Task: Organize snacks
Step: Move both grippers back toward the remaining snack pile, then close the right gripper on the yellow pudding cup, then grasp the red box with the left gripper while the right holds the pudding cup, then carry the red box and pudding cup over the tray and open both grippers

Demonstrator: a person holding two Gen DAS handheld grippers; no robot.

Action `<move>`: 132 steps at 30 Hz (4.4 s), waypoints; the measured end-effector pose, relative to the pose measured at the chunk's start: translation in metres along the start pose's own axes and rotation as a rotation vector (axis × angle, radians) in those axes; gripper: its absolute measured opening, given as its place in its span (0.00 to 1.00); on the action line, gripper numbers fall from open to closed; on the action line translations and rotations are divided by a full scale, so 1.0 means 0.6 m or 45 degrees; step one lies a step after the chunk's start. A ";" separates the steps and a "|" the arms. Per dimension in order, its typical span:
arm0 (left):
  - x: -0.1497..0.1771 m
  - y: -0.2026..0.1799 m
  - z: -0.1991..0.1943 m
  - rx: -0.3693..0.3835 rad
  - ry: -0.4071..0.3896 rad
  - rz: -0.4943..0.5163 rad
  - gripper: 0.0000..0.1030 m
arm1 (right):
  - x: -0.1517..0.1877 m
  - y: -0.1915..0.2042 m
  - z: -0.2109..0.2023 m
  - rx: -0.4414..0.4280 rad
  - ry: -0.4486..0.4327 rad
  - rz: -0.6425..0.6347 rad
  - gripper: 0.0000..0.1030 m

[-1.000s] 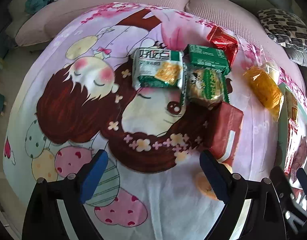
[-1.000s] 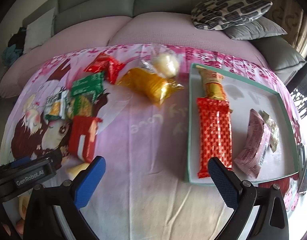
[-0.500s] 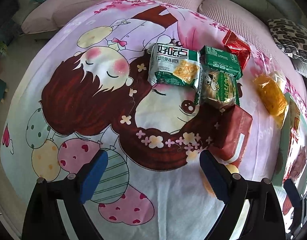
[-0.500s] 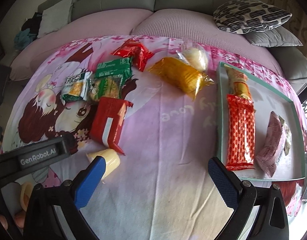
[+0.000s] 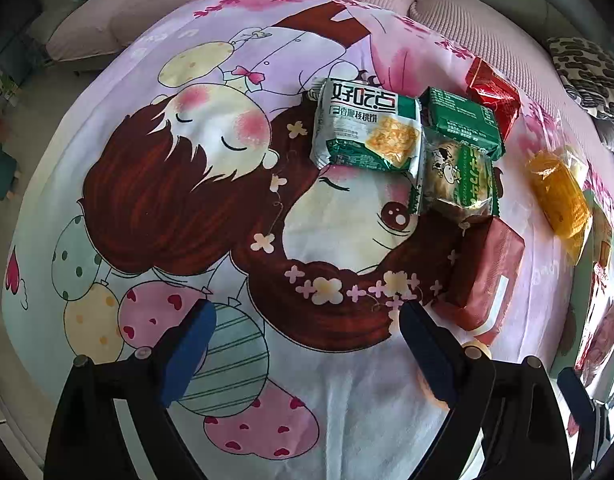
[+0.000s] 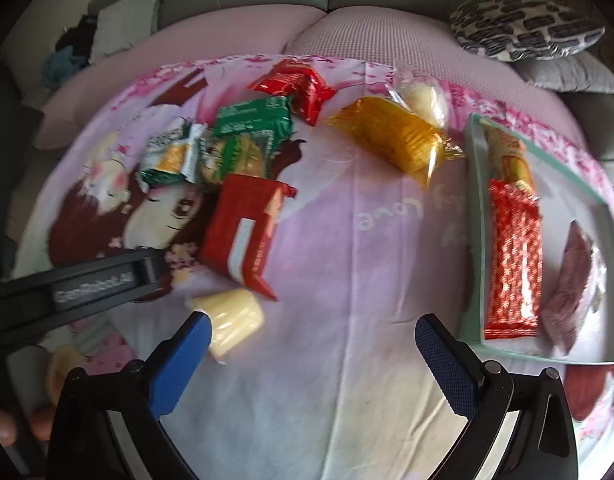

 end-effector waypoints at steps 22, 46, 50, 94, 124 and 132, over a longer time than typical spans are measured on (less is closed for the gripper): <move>0.002 0.008 -0.006 0.046 0.015 -0.045 0.90 | 0.008 0.024 0.061 -0.108 0.076 -0.047 0.72; -0.005 0.012 -0.020 0.102 0.000 -0.076 0.90 | 0.000 0.011 0.030 -0.171 -0.005 0.015 0.39; -0.009 0.007 -0.023 0.099 -0.016 -0.054 0.90 | -0.002 -0.012 0.017 -0.166 -0.037 0.066 0.39; 0.015 -0.209 -0.039 0.081 -0.198 0.351 0.41 | -0.012 -0.140 -0.043 -0.026 -0.131 0.277 0.39; -0.020 -0.260 -0.168 0.313 -0.339 0.360 0.40 | -0.066 -0.274 -0.157 0.165 -0.457 0.377 0.39; -0.024 -0.380 -0.227 0.370 -0.432 0.497 0.34 | -0.064 -0.363 -0.169 0.222 -0.530 0.510 0.39</move>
Point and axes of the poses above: each gripper's, at about its wrist camera, not at the fingertips, and z roughly the way its jaws point, y to its left, x to its underside, the point moved 3 cm from there along z, roughly the way its jaws point, and after that the axes turned 14 degrees about -x, right-handed, at the moved point
